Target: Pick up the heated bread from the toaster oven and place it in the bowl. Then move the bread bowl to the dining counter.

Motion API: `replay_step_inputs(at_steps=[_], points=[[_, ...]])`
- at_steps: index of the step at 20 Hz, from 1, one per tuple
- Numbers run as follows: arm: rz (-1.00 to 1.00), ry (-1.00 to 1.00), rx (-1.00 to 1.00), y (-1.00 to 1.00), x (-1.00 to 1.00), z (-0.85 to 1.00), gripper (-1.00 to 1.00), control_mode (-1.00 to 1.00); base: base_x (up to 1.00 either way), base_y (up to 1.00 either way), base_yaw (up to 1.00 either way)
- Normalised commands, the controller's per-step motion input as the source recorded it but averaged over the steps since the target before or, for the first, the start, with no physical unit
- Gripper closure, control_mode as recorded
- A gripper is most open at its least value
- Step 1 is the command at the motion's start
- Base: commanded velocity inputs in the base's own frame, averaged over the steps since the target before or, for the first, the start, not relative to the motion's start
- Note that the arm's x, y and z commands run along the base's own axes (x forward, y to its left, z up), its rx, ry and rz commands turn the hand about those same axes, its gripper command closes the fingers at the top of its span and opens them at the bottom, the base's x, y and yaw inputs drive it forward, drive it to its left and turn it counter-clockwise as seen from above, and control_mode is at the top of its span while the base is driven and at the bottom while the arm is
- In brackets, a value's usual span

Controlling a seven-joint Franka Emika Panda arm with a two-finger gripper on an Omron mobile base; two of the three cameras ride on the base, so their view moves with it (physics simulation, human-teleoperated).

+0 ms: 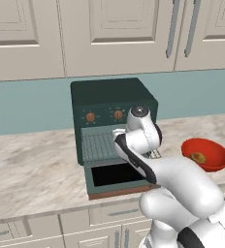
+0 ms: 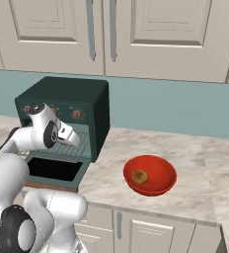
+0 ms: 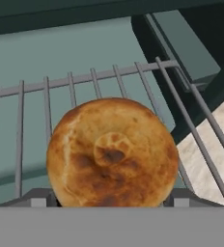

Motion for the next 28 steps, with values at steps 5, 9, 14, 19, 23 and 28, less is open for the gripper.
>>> replay_step_inputs(at_steps=[5, 9, 14, 19, 23, 28], points=[[-0.01, -0.03, 0.0, -0.09, 0.0, 0.0, 1.0, -1.0, 0.0, 0.0, 0.0], [0.0, 0.0, 0.0, 0.0, -0.16, 0.0, 1.0, -1.0, 0.0, 0.0, 0.0], [-0.01, 0.0, 0.02, -0.11, -0.95, 0.07, 1.0, -1.0, 0.0, 0.0, 0.0], [-0.1, 0.0, 0.1, -0.56, -1.0, 0.43, 1.0, -1.0, 0.0, 0.0, 0.0], [-0.19, 0.0, 0.11, -0.97, -0.62, 0.45, 1.0, -1.0, 0.0, 0.0, 0.0], [-0.24, 0.0, 0.11, -1.0, -0.17, 0.41, 1.0, -1.0, 0.0, 0.0, 0.0]])
